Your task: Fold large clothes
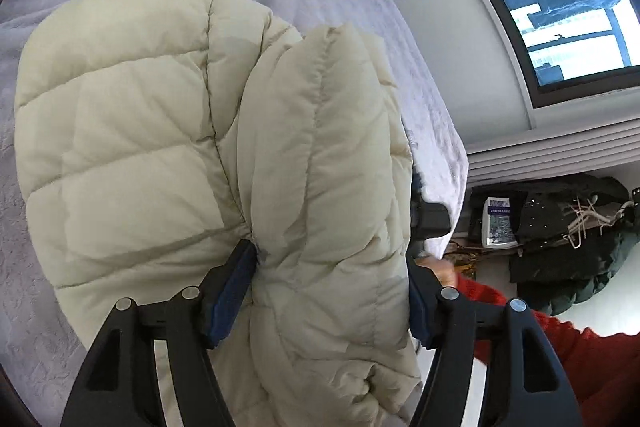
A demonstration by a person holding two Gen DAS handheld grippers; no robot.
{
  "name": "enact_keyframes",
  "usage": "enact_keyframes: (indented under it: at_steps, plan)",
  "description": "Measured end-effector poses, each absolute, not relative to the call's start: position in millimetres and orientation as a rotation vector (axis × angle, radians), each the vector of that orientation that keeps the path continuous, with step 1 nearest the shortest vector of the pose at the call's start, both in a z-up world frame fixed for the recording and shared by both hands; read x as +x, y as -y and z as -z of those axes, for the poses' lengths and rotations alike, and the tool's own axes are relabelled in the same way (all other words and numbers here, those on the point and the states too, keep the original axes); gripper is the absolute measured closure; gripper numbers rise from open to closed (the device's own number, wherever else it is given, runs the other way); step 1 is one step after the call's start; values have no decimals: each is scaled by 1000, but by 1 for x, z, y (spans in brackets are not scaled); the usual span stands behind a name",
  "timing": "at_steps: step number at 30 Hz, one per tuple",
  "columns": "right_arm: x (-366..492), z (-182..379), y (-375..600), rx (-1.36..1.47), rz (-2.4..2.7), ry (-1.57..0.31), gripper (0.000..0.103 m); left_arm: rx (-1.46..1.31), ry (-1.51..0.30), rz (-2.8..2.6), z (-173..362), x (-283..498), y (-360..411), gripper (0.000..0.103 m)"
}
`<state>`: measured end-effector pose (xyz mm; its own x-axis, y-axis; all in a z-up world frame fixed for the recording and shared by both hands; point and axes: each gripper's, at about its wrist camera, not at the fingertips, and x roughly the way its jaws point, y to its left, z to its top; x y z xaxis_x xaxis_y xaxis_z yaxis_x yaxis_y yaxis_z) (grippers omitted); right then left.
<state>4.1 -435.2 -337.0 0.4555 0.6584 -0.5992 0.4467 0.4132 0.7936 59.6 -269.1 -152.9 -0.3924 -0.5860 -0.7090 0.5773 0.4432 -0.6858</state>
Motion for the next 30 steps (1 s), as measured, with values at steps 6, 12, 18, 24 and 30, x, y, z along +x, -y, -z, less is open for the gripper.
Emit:
enact_keyframes:
  at_steps: [6, 12, 18, 24, 30]
  plan:
    - [-27, 314, 473, 1286, -91, -1062, 96, 19, -1524, 1219, 169, 59, 269, 35]
    - [-44, 266, 495, 1326, -143, -924, 69, 91, -1460, 1200, 161, 40, 289, 35]
    - [-20, 215, 498, 1256, -218, -812, 28, 156, -1412, 1183, 160, 31, 295, 35]
    - [31, 194, 468, 1172, -372, -922, 31, 204, -1386, 1172, 156, 28, 301, 35]
    - [44, 244, 455, 1126, -313, -1116, 86, 220, -1376, 1143, 152, 30, 296, 35]
